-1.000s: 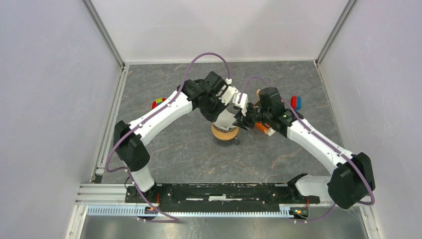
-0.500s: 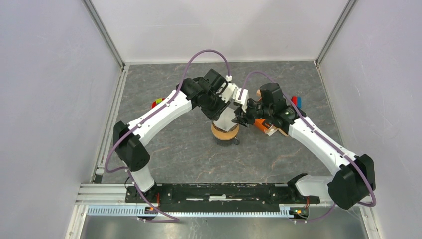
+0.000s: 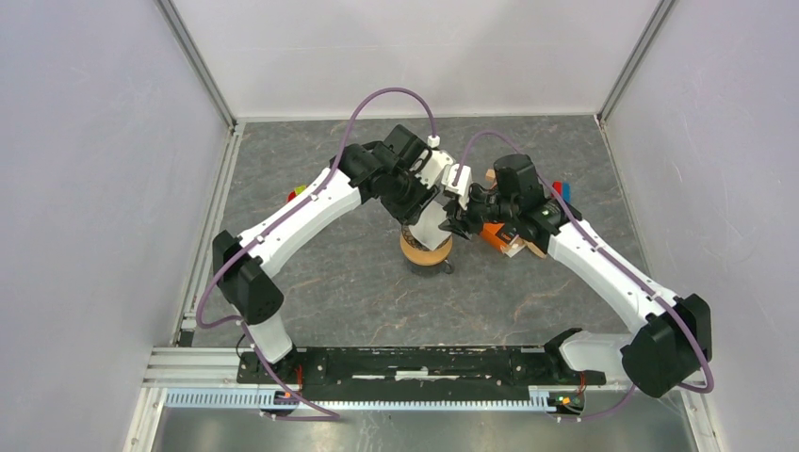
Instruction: Place the coffee filter in the dripper
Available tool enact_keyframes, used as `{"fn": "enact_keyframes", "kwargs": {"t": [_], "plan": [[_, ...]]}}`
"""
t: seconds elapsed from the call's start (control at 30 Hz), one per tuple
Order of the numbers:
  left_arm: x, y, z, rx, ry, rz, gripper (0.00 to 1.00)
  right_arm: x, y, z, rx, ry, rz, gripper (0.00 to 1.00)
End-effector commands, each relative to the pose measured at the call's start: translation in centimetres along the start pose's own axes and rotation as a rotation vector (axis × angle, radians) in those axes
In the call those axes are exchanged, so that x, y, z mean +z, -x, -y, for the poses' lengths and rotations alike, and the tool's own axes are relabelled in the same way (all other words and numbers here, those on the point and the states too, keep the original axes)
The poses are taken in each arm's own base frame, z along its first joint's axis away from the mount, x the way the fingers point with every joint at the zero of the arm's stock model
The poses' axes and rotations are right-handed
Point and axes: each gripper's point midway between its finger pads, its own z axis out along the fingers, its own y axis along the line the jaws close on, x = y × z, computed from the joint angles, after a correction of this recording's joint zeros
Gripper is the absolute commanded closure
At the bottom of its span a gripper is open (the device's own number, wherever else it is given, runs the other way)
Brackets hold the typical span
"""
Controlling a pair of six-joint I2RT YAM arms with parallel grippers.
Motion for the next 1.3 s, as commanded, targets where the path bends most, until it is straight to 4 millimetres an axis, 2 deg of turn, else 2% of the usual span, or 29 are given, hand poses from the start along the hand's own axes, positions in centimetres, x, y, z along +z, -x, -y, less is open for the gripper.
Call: {"fn": "enact_keyframes", "kwargs": {"t": [0.0,0.2,0.37,0.5,0.87,1.27], "plan": [[-2.9,2.4,-0.8,0.051,0.047,0.106,0.51,-0.9,3.5,0.7,-0.045,-0.02,0.074,0.48],[-3.4,2.5,-1.0,0.047,0.06,0.128,0.53,-1.3,3.4,1.7,-0.04,-0.064,0.063,0.49],[-3.4,1.9,-0.7,0.042,0.044,0.12,0.61,-1.6,2.8,2.5,-0.014,-0.087,0.055,0.49],[-3.0,1.6,-0.3,0.04,0.019,0.111,0.68,-2.1,3.0,2.9,-0.005,-0.107,0.065,0.45],[-1.1,0.9,0.2,0.025,-0.02,0.064,0.68,-0.7,0.6,2.2,0.063,-0.06,0.018,0.42],[0.3,-0.3,0.8,0.017,-0.062,0.017,0.83,0.2,-0.9,1.7,0.097,-0.027,-0.014,0.55]]}}
